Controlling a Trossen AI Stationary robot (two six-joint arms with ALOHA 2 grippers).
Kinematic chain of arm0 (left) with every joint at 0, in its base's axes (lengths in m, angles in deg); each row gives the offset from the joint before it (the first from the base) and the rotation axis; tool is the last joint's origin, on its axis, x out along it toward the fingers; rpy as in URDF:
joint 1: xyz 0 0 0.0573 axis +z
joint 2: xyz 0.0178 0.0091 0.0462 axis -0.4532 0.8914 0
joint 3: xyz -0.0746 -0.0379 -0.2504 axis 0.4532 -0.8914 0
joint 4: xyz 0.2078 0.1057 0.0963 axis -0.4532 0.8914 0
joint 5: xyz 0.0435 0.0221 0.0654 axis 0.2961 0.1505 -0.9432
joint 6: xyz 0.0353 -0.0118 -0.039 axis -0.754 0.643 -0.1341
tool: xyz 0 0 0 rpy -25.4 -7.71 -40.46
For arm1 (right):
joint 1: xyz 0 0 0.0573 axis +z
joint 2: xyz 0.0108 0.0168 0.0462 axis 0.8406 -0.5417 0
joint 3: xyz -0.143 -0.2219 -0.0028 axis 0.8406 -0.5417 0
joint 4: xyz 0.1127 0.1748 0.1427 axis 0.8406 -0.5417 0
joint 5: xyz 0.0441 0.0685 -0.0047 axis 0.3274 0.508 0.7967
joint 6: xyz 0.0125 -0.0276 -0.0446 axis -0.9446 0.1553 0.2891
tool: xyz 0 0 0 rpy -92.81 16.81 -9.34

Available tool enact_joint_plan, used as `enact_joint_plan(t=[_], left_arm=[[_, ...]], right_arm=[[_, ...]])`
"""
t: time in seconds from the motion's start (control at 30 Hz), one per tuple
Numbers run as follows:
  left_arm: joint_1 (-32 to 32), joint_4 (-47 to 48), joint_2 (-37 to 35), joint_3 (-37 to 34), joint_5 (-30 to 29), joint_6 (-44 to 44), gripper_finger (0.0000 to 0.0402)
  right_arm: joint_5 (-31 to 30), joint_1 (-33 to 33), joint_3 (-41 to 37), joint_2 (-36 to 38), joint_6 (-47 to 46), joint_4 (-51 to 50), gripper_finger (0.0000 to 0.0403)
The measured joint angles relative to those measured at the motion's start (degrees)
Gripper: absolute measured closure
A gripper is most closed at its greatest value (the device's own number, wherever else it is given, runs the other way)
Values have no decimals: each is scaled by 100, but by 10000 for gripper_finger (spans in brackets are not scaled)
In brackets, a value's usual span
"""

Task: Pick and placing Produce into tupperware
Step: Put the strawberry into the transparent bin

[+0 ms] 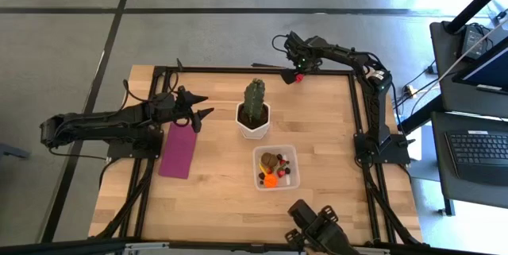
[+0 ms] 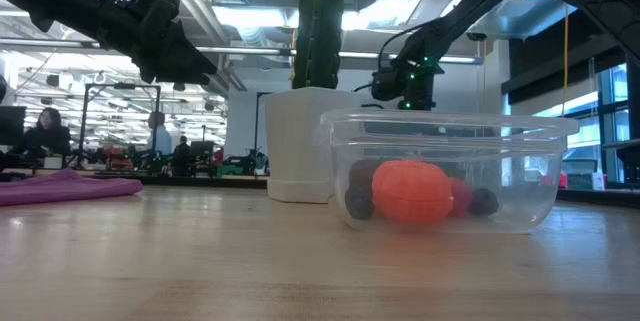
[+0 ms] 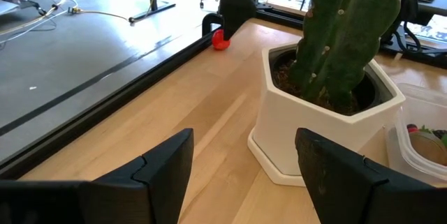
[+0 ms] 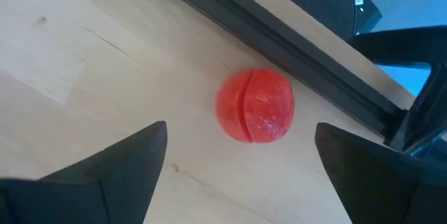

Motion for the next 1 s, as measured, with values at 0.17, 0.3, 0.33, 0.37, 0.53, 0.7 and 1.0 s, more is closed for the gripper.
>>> enact_joint_plan(t=[0.17, 0.3, 0.33, 0.37, 0.53, 0.7, 1.0], left_arm=[[-2, 0, 0, 0, 0, 0, 157], [-2, 0, 0, 0, 2, 0, 157], [-2, -2, 2, 0, 2, 0, 157], [-2, 0, 1, 0, 0, 0, 157], [-2, 0, 0, 0, 0, 0, 157], [-2, 0, 2, 0, 1, 0, 157], [-2, 0, 0, 0, 0, -2, 157]], right_arm=[[6, 2, 0, 0, 133, 75, 38], [6, 17, 0, 0, 101, 100, 38], [8, 28, 0, 0, 23, 83, 38], [8, 37, 0, 0, -7, 74, 38], [8, 39, 0, 0, -7, 82, 38], [8, 39, 0, 0, -18, 89, 38], [8, 39, 0, 0, -146, 218, 38]])
